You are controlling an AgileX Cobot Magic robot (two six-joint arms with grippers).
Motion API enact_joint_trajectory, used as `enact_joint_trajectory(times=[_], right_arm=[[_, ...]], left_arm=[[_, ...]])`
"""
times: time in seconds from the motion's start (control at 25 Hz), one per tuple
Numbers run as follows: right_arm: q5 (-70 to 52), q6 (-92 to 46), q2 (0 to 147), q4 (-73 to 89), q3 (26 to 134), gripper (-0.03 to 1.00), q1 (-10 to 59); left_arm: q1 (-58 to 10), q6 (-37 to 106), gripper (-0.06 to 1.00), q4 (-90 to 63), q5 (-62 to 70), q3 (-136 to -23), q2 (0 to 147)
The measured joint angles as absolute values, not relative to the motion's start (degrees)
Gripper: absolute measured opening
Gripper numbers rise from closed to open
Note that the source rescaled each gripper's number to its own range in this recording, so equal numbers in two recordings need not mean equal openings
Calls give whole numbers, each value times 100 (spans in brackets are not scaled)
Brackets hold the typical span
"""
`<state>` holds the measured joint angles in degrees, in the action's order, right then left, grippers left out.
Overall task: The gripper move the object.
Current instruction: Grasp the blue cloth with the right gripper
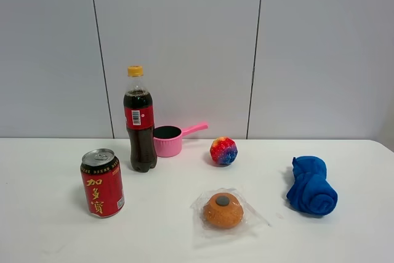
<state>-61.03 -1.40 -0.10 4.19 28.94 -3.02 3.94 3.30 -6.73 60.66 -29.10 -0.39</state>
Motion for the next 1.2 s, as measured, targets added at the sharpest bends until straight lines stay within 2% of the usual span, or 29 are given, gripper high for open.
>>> enact_joint_trajectory(times=[0.04,1.2], right_arm=[[-6103,-140,-10,419,2894,87,-302],[-6103,-36,-10,634,2894,87,-302]], left_arm=[[394,330,100,-673,6066,-2910,-39],[394,330,100,-673,6066,-2910,-39]])
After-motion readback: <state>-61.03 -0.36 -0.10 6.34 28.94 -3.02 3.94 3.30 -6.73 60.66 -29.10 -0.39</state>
